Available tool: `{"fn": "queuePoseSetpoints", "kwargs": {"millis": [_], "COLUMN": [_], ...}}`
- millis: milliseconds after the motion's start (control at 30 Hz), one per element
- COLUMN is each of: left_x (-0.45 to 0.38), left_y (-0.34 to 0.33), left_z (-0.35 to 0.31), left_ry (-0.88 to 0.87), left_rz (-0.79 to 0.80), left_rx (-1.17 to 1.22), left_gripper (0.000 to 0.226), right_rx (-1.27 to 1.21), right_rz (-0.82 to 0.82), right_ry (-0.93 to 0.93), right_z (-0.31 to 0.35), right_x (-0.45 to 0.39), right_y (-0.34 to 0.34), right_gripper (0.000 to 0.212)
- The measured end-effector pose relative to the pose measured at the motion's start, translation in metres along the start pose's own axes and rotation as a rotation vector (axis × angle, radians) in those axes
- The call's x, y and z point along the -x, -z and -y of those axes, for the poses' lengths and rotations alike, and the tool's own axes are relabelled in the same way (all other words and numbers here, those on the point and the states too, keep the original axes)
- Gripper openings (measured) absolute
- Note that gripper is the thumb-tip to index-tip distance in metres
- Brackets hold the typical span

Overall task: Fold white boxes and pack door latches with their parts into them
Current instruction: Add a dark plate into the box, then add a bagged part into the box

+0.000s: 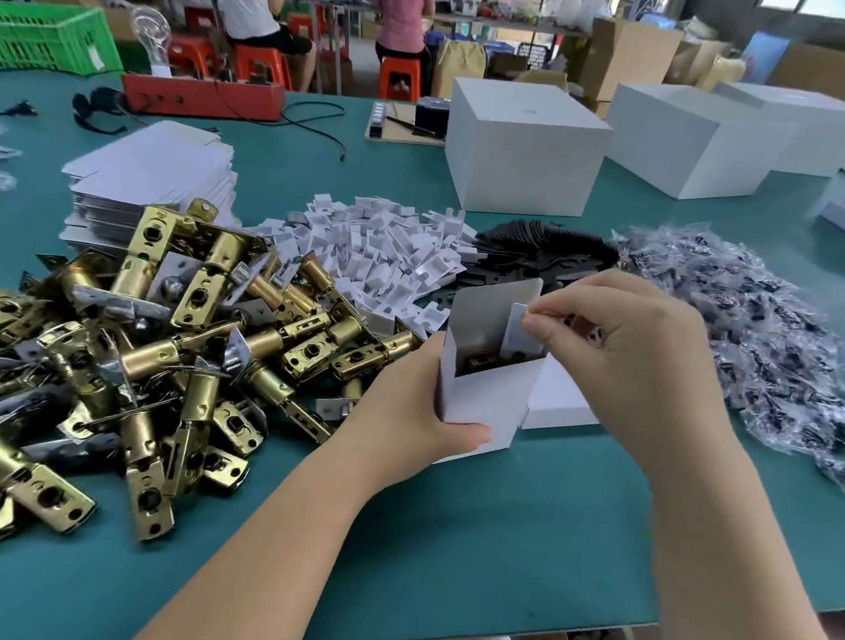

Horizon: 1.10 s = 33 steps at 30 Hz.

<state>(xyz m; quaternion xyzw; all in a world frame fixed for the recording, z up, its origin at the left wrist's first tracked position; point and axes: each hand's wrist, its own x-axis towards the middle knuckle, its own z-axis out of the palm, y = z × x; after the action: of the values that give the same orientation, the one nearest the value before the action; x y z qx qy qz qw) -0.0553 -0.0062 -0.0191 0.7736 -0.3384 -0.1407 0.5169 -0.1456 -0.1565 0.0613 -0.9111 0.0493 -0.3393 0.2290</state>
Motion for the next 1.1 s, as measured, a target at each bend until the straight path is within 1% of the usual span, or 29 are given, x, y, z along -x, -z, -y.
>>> {"fn": "queuePoseSetpoints", "kwargs": {"millis": [133, 300, 433, 700, 767, 867, 933, 1100], "left_x": [0.000, 0.001, 0.002, 0.001, 0.002, 0.002, 0.002, 0.000], "left_y": [0.000, 0.000, 0.001, 0.001, 0.001, 0.002, 0.002, 0.001], "left_z": [0.000, 0.000, -0.001, 0.000, 0.001, 0.001, 0.000, 0.000], "left_ry": [-0.003, -0.015, -0.015, -0.018, -0.020, -0.024, -0.035, -0.020], "left_rz": [0.006, 0.006, 0.013, 0.018, 0.012, -0.002, -0.004, -0.002], "left_rx": [-0.003, -0.003, 0.000, 0.035, 0.035, 0.037, 0.024, 0.030], "left_gripper": [0.059, 0.059, 0.057, 0.055, 0.054, 0.060, 0.063, 0.060], "right_rx": [0.106, 0.148, 0.226, 0.321, 0.396, 0.518, 0.559, 0.484], "right_rz": [-0.016, -0.012, 0.141, 0.253, 0.304, 0.439, 0.499, 0.553], "right_ry": [-0.029, 0.018, -0.014, -0.043, -0.022, 0.030, 0.064, 0.033], "right_z": [0.002, 0.010, 0.015, 0.021, 0.024, 0.031, 0.034, 0.029], "right_x": [0.003, 0.003, 0.000, 0.003, 0.003, 0.001, -0.001, -0.008], "right_y": [-0.007, -0.008, -0.009, -0.005, -0.003, -0.002, -0.003, -0.001], "right_gripper": [0.013, 0.010, 0.014, 0.025, 0.030, 0.042, 0.044, 0.049]}}
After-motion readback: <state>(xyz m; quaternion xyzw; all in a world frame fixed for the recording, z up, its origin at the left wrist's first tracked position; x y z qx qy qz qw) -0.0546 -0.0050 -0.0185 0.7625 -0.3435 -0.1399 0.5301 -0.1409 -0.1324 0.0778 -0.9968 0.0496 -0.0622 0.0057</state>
